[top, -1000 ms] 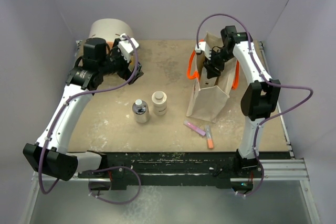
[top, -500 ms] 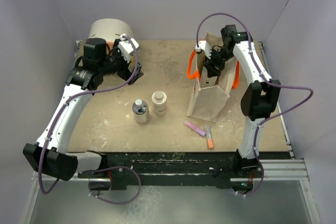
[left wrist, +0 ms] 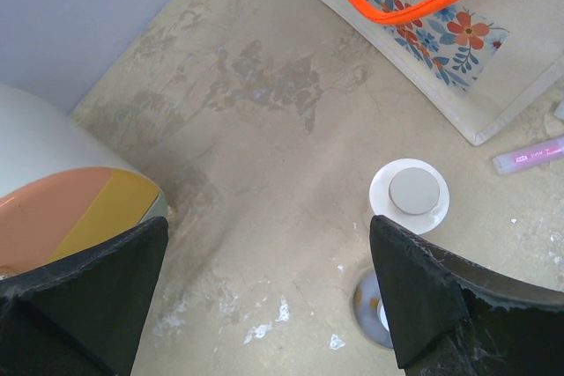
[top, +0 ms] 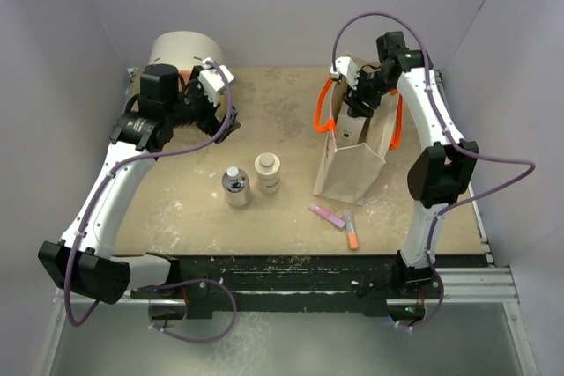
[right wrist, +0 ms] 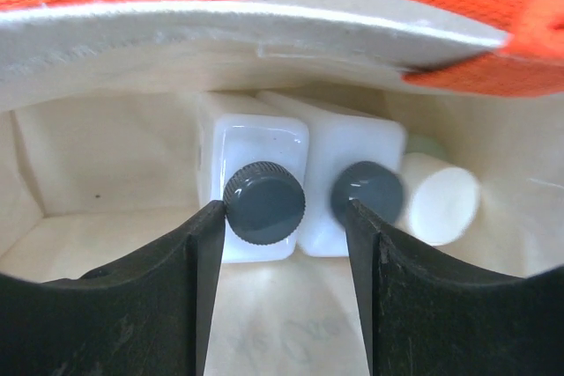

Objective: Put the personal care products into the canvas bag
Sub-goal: Place the care product in the canvas bag.

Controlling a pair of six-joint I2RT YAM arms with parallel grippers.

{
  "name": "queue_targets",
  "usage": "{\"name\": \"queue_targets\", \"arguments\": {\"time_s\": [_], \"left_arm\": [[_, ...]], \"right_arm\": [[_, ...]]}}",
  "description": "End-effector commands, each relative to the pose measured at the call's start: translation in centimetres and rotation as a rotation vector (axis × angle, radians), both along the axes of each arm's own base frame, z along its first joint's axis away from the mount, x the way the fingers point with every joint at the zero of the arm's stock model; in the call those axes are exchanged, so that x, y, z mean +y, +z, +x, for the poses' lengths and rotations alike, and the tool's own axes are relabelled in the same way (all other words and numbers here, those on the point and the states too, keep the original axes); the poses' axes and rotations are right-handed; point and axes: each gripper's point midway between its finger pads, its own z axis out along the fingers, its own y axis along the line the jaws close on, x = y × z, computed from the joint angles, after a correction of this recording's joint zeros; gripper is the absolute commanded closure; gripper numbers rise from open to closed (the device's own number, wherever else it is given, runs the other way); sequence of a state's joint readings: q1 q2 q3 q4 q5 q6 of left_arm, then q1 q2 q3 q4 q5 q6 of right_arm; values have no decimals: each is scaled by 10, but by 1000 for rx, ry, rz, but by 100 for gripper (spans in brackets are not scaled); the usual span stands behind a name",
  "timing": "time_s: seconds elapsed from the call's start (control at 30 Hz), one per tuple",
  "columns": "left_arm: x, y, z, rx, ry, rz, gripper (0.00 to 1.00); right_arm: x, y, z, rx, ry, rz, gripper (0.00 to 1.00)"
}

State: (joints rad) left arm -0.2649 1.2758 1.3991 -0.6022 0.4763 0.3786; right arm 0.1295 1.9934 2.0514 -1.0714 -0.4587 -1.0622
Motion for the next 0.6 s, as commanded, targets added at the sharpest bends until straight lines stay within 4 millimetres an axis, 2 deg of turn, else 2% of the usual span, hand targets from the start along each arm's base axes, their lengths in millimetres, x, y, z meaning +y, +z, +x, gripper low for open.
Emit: {"name": "queue_targets", "arguments": {"time_s": [0.0, 0.3, 0.57], "left_arm": [[-4, 34, -5, -95, -31, -21, 1], [-3, 33, -5, -94, -30, -18, 1], [-2, 33, -6, -97, -26, -12, 1]], "right_arm": [[-13, 38, 27, -179, -42, -33, 41], [-16, 37, 25, -176, -51, -45, 41], [-9, 54, 18, -198, -34, -1, 41]]}}
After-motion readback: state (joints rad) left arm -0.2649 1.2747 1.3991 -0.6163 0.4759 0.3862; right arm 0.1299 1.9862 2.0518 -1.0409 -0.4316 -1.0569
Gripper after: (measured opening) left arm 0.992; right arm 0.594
